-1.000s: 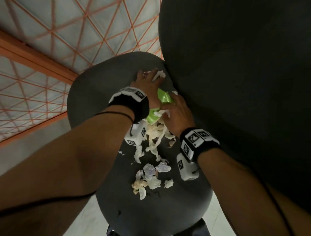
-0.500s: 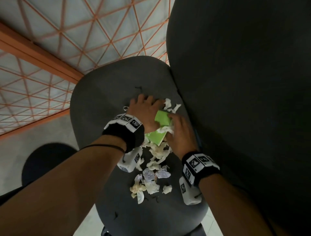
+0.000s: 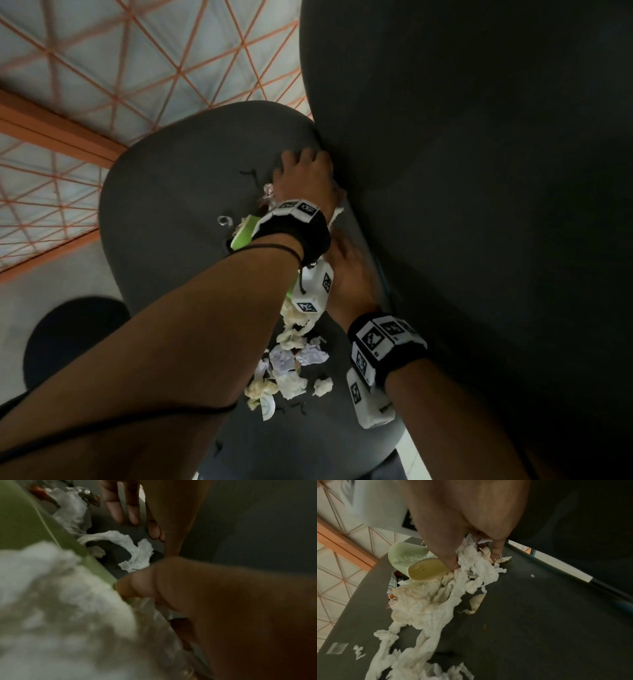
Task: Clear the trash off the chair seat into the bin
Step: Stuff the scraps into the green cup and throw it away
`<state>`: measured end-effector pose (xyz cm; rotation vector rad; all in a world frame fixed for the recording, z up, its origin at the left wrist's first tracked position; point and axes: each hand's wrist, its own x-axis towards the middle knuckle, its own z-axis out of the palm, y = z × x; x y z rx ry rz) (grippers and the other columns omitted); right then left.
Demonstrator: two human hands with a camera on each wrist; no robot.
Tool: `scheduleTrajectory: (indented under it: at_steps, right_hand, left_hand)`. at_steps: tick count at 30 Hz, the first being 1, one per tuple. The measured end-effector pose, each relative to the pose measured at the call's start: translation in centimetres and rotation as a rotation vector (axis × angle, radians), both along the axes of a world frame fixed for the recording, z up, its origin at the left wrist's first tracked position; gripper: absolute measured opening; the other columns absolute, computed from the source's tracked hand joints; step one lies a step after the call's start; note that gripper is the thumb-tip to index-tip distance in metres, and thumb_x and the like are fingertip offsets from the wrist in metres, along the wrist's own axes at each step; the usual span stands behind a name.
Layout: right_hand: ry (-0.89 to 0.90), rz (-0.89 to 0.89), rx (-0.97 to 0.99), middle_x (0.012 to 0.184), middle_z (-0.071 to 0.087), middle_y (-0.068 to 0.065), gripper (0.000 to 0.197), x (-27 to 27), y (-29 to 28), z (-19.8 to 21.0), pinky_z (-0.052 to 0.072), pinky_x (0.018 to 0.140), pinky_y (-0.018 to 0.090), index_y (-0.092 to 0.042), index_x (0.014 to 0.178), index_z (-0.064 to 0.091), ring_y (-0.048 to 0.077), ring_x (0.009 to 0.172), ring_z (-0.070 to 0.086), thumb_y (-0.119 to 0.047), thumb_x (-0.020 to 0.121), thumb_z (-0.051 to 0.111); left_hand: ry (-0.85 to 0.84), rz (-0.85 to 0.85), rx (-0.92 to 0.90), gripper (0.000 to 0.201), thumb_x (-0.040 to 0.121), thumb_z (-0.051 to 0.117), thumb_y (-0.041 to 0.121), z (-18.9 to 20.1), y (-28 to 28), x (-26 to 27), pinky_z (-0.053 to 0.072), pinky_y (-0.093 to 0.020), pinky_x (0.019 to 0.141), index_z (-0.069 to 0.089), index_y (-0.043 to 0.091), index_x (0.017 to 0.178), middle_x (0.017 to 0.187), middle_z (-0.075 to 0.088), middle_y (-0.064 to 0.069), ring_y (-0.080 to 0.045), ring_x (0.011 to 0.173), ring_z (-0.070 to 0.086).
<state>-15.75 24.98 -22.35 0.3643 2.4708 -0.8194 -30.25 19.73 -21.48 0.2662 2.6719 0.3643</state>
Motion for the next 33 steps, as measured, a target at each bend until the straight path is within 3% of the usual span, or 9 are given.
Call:
scheduleTrajectory:
  at_steps: [8, 12, 15, 20, 23, 28, 33]
  right_hand:
    - [0.001, -0.008, -0.050, 0.160, 0.024, -0.002, 0.072, -0.2, 0.4, 0.9, 0.041, 0.107, 0.043, -0.026, 0.145, 0.037, 0.022, 0.140, 0.033, -0.011, 0.081, 0.068]
    - [0.042, -0.031, -0.075, 0.158, 0.027, -0.001, 0.065, 0.1, 0.3, 0.6, 0.040, 0.108, 0.042, -0.027, 0.142, 0.042, 0.022, 0.141, 0.031, -0.004, 0.084, 0.058]
    - [0.042, -0.027, -0.106, 0.159, 0.026, -0.002, 0.062, 0.1, 0.6, 0.6, 0.039, 0.109, 0.043, -0.027, 0.142, 0.042, 0.021, 0.142, 0.029, -0.006, 0.085, 0.056]
    - [0.070, -0.056, -0.137, 0.157, 0.030, -0.001, 0.061, 0.2, 0.3, 0.4, 0.042, 0.106, 0.044, -0.027, 0.139, 0.046, 0.023, 0.138, 0.034, -0.007, 0.083, 0.059]
    - [0.044, -0.060, -0.143, 0.157, 0.029, -0.002, 0.068, 0.3, 0.7, 0.7, 0.040, 0.107, 0.041, -0.029, 0.139, 0.044, 0.022, 0.139, 0.034, -0.010, 0.080, 0.070]
    - [-0.004, -0.234, -0.263, 0.150, 0.038, 0.002, 0.088, 0.4, 0.8, 0.9, 0.039, 0.109, 0.044, -0.024, 0.149, 0.030, 0.022, 0.135, 0.041, -0.017, 0.075, 0.078]
    - [-0.040, -0.353, -0.302, 0.145, 0.040, -0.005, 0.093, 0.7, 0.4, 0.2, 0.044, 0.106, 0.045, -0.040, 0.149, 0.022, 0.021, 0.128, 0.050, -0.026, 0.076, 0.077]
  left_hand:
    - [-0.062, 0.071, 0.050, 0.014, 0.087, 0.059, 0.032, 0.4, -0.2, -1.6, 0.039, -0.045, 0.095, 0.068, 0.029, 0.098, 0.114, 0.061, 0.000, -0.033, 0.116, 0.044]
    - [-0.074, 0.025, 0.025, 0.016, 0.084, 0.055, 0.032, 0.7, -0.5, -1.3, 0.039, -0.046, 0.088, 0.067, 0.029, 0.094, 0.109, 0.060, 0.002, -0.033, 0.110, 0.044]
    - [-0.123, 0.058, 0.055, 0.016, 0.081, 0.055, 0.033, 0.7, -1.5, -1.1, 0.046, -0.046, 0.087, 0.066, 0.028, 0.092, 0.105, 0.063, 0.001, -0.033, 0.109, 0.047]
    - [-0.183, 0.134, 0.102, 0.029, 0.075, 0.070, 0.040, 0.6, -2.2, -1.4, 0.051, -0.045, 0.088, 0.064, 0.032, 0.102, 0.109, 0.065, 0.003, -0.029, 0.110, 0.054]
    - [-0.191, 0.178, 0.183, 0.033, 0.071, 0.073, 0.039, 0.5, -0.8, -1.3, 0.053, -0.045, 0.087, 0.065, 0.031, 0.102, 0.107, 0.066, 0.003, -0.028, 0.108, 0.057]
    - [-0.164, 0.262, 0.198, 0.018, 0.074, 0.071, 0.030, 0.3, 0.0, -1.3, 0.048, -0.050, 0.093, 0.070, 0.030, 0.092, 0.102, 0.070, 0.000, -0.031, 0.109, 0.057]
    - [-0.167, 0.273, 0.166, 0.008, 0.076, 0.071, 0.033, 0.7, 0.2, -1.4, 0.045, -0.053, 0.095, 0.063, 0.034, 0.074, 0.093, 0.064, 0.006, -0.030, 0.110, 0.056]
